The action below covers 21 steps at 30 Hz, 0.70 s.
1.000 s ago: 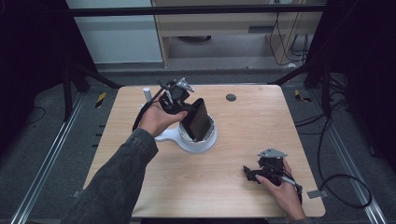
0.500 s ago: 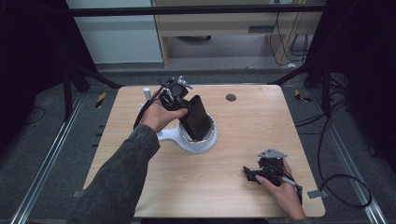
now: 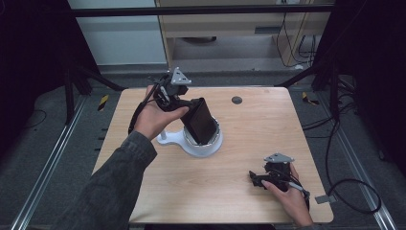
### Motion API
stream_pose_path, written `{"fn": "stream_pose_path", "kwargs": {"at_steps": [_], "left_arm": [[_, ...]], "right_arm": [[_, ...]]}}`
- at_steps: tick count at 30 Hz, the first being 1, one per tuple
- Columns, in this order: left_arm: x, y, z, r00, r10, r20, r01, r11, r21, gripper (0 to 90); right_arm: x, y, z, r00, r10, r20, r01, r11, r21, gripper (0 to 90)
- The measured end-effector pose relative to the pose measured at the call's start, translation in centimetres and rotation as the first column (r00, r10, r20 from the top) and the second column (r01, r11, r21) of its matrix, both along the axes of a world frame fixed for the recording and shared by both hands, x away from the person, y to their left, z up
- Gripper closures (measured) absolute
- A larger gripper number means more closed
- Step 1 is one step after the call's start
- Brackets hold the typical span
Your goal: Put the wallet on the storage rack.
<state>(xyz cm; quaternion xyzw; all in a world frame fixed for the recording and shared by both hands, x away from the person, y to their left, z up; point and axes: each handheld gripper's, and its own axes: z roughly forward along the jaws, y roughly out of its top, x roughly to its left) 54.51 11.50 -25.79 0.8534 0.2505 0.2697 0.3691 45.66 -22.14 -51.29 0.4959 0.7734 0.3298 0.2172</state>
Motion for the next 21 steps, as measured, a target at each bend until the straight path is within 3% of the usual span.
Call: {"fn": "stream_pose_path", "kwargs": {"at_steps": [3, 6, 10, 16, 18, 21], "left_arm": [[-2.0, 0.1, 0.1, 0.9990, -0.026, 0.037, 0.025, 0.9995, 0.018, 31.9], [-3.8, 0.5, -0.6, 0.9980, -0.057, 0.027, 0.057, 0.9983, -0.007, 22.6], [-6.2, 1.3, -2.5, 0.9984, -0.054, 0.018, 0.055, 0.9983, -0.020, 12.7], [-9.0, 2.9, -7.0, 0.9985, -0.054, -0.007, 0.053, 0.9969, -0.058, 8.5], [-9.8, 3.7, -9.3, 0.9989, -0.043, -0.020, 0.042, 0.9974, -0.059, 8.0], [-10.0, 5.1, -13.0, 0.9968, -0.027, -0.075, 0.021, 0.9968, -0.077, 6.8]], "right_arm": [[0.0, 0.0, 0.0, 1.0000, 0.000, 0.000, 0.000, 1.0000, 0.000, 1.8], [0.0, 0.0, 0.0, 1.0000, 0.000, -0.001, 0.000, 1.0000, 0.001, 1.8], [0.0, 0.0, 0.0, 1.0000, -0.002, 0.000, 0.002, 1.0000, 0.002, 1.7], [-0.2, 0.1, 0.0, 0.9999, -0.010, -0.002, 0.010, 0.9999, 0.005, 1.6], [-0.2, 0.1, 0.0, 0.9999, -0.012, -0.001, 0.012, 0.9999, 0.003, 1.6], [-0.2, 0.1, 0.0, 0.9999, -0.012, 0.000, 0.012, 0.9999, 0.003, 1.5]]}}
